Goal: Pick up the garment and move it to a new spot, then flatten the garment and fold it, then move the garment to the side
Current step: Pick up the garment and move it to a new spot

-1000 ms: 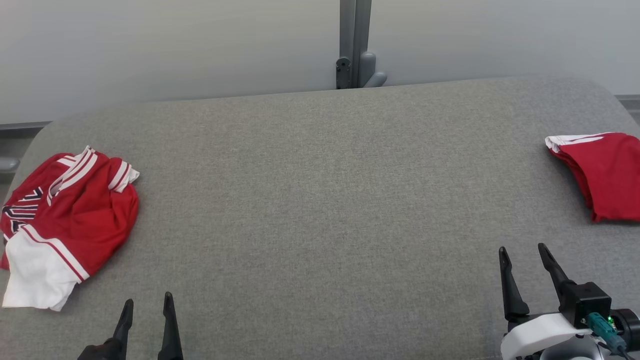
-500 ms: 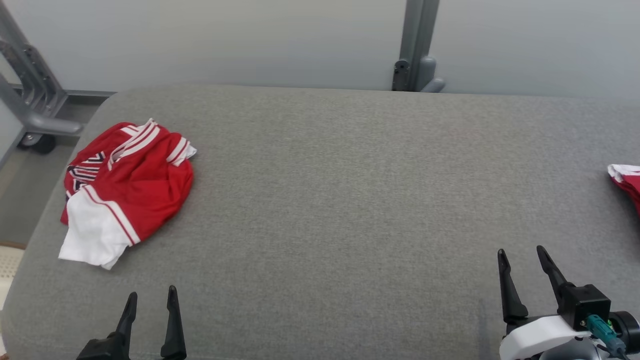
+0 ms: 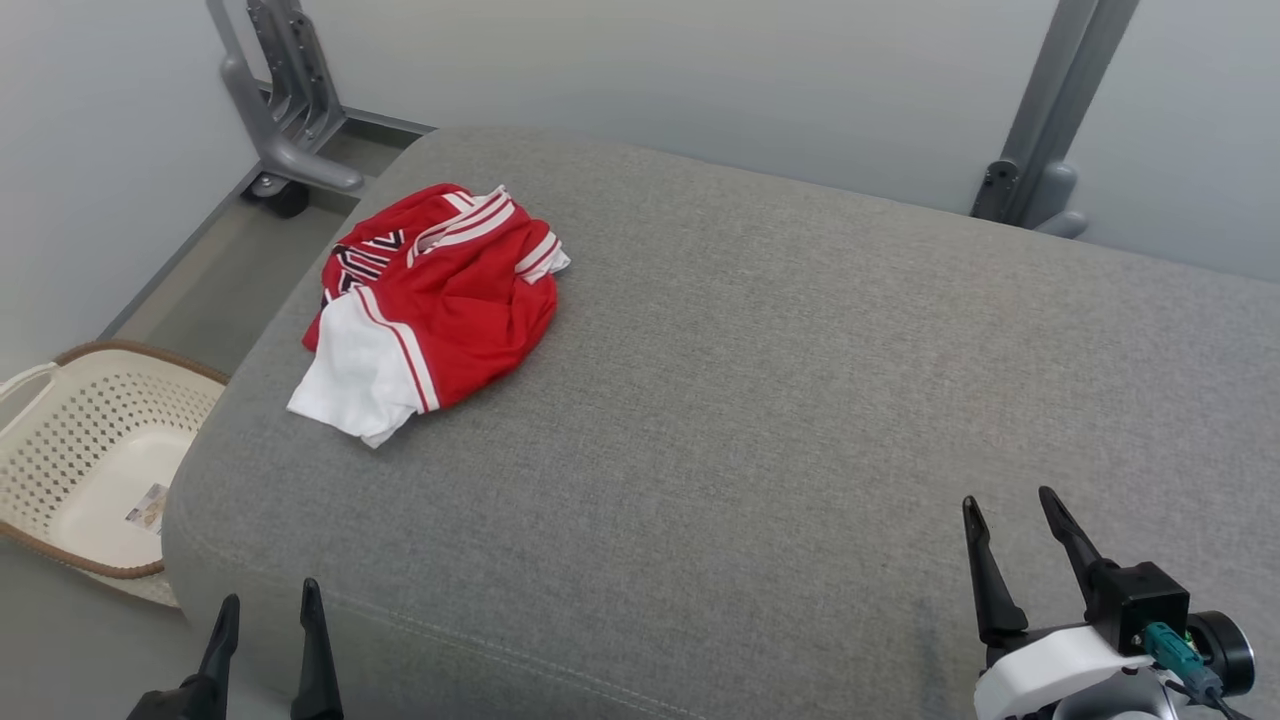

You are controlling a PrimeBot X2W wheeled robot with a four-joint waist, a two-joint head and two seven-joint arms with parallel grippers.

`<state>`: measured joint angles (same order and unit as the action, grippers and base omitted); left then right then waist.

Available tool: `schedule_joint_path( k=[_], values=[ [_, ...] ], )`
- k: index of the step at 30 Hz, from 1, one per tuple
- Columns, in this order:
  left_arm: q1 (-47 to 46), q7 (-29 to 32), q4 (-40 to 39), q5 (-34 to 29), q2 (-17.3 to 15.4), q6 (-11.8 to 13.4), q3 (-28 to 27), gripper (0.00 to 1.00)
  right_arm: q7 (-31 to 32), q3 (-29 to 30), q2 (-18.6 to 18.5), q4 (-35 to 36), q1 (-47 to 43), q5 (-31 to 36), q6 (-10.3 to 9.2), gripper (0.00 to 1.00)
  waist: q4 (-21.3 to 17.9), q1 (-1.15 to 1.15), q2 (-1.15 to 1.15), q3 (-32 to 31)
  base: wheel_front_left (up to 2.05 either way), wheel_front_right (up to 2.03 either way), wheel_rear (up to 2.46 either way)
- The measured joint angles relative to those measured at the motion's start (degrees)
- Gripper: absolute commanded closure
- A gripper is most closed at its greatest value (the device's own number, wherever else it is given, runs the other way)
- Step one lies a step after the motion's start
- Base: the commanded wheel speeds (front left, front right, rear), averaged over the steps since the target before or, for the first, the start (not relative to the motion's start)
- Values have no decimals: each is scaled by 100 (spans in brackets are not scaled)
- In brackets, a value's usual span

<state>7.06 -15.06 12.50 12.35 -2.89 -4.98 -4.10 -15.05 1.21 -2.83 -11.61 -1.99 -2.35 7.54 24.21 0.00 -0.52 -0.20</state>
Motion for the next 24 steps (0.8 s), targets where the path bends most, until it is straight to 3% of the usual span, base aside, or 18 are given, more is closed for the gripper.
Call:
schedule_joint_path(
  k=[11,17,24],
  values=[
    [-299,0,34,204,-1,-54,31,0,0,141,3,82,70,219,0,0,53,0,0,203,0,0,0],
    [-1413,-1,598,801,-3,-113,41,0,0,62,-186,237,537,467,0,0,-63,0,0,730,0,0,0],
    [-3212,105,2020,1181,-142,-193,16,0,0,-47,-434,423,1037,558,0,0,-294,0,0,1633,0,0,0]
  ],
)
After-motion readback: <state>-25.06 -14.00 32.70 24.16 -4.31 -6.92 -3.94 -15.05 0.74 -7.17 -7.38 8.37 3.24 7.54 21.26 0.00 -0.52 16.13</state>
